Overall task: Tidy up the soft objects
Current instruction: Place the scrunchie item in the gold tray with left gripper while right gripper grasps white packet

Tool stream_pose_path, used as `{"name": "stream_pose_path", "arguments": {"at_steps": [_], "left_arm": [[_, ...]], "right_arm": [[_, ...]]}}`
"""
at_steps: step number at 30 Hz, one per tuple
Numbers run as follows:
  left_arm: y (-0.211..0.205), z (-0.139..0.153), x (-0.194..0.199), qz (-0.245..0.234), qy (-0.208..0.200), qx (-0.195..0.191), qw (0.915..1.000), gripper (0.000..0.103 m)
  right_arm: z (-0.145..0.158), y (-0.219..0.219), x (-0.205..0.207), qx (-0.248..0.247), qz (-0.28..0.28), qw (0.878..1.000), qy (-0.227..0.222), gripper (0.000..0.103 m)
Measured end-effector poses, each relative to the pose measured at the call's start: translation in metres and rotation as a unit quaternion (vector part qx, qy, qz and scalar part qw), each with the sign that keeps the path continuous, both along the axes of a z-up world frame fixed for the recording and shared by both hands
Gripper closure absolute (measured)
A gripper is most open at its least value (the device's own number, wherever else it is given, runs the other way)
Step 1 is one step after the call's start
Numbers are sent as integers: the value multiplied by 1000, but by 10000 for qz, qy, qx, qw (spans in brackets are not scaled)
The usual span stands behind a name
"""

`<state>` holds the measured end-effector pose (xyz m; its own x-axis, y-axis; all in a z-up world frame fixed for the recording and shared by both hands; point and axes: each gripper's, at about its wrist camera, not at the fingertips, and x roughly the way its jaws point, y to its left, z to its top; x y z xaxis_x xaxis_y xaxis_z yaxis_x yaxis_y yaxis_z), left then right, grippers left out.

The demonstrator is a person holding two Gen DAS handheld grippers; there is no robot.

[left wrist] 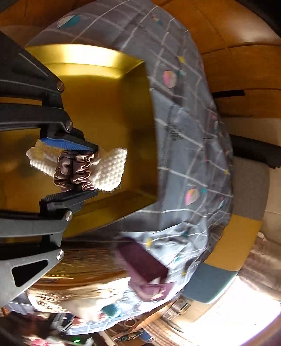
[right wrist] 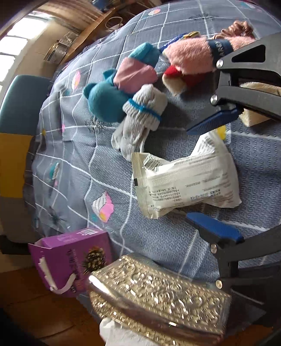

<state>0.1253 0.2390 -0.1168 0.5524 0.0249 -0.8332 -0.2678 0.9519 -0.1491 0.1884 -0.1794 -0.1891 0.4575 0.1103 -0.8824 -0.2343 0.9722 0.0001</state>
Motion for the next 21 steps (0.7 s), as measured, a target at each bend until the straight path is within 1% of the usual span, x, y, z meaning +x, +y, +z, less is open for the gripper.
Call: {"name": "stream_pose_path", "arguments": {"at_steps": [1,3,5,7,8,10,11,13,14,16,19,21], "left_arm": [[-2,-2,-6,-28,-4,-44,10000,70],[-11,-11,-15,-146,-6,-122,9998,70],[-26,-16,-23,-392,10,-119,9992,69],[-40,-20,-32,-607,3,-37,9982,68],[-44,-23,-34,-683,19,8,9977,67],[-57,-30,-41,-824,88,197,9964,65],[-61,-31,-45,-825,91,291,9961,61],[-68,-30,-53,-823,-17,543,9951,59],[-71,-28,-58,-787,-99,666,9946,53],[-73,-24,-65,-722,-224,735,9944,45],[-73,-17,-73,-622,-336,806,9942,44],[-72,-12,-79,-496,-354,988,9932,44]], "right_arm": [[-5,1,3,-9,-27,10000,57,41],[-12,2,7,20,-98,9998,157,54],[-16,3,8,-29,-170,9998,135,54],[-17,5,7,-77,-216,9997,118,53],[-18,6,7,-117,-214,9997,101,53],[-19,8,6,-170,-200,9996,60,53],[-19,8,6,-169,-207,9996,48,53],[-18,8,5,-149,-226,9996,27,52],[-17,8,3,-144,-234,9996,13,52],[-17,7,3,-131,-269,9996,-12,50],[-17,5,3,-56,-355,9993,-46,47],[-16,6,2,-25,-381,9992,-91,46]]}}
